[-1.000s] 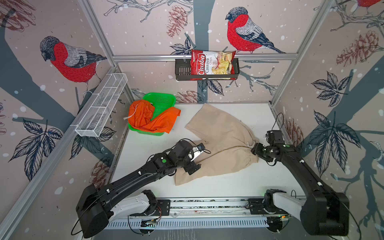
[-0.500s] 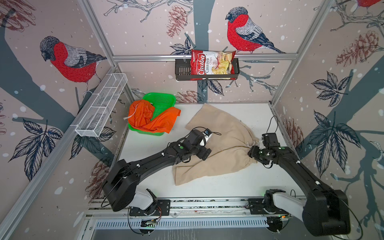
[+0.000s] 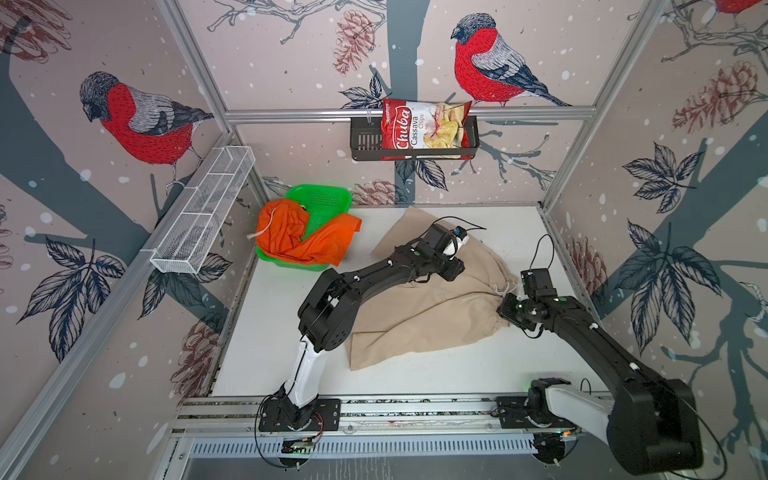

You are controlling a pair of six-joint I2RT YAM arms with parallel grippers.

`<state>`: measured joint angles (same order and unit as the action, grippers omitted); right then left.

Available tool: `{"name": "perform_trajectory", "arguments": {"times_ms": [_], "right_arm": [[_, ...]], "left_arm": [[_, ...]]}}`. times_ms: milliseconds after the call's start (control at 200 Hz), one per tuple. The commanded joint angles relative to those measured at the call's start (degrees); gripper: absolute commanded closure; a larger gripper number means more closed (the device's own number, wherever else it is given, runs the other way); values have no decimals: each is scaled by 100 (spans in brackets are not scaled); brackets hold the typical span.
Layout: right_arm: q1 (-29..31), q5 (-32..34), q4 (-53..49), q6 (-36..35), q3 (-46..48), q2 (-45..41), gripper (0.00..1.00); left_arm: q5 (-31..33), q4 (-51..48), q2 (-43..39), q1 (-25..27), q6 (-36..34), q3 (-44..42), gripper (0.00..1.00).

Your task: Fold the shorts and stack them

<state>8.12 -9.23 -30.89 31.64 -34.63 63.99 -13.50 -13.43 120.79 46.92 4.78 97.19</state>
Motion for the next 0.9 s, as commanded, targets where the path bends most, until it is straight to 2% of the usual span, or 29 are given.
{"name": "perform_trajectory", "arguments": {"times_ms": [0,260,560,895], "right_arm": [[77,-290,211,254,147,-66,72],[254,-105,-70,454,340,-512,81],[742,4,-242,835,443,-683,82],[1180,84,-390,1244,707,-1017,83]], "left_arm": [[-285,-43,256,19,261,326,51],[-311,155,934,165,654,954,52],[-268,163,1689,336,1231,1579,53],[-126,-153,2424,344,1540,2132,57]]}}
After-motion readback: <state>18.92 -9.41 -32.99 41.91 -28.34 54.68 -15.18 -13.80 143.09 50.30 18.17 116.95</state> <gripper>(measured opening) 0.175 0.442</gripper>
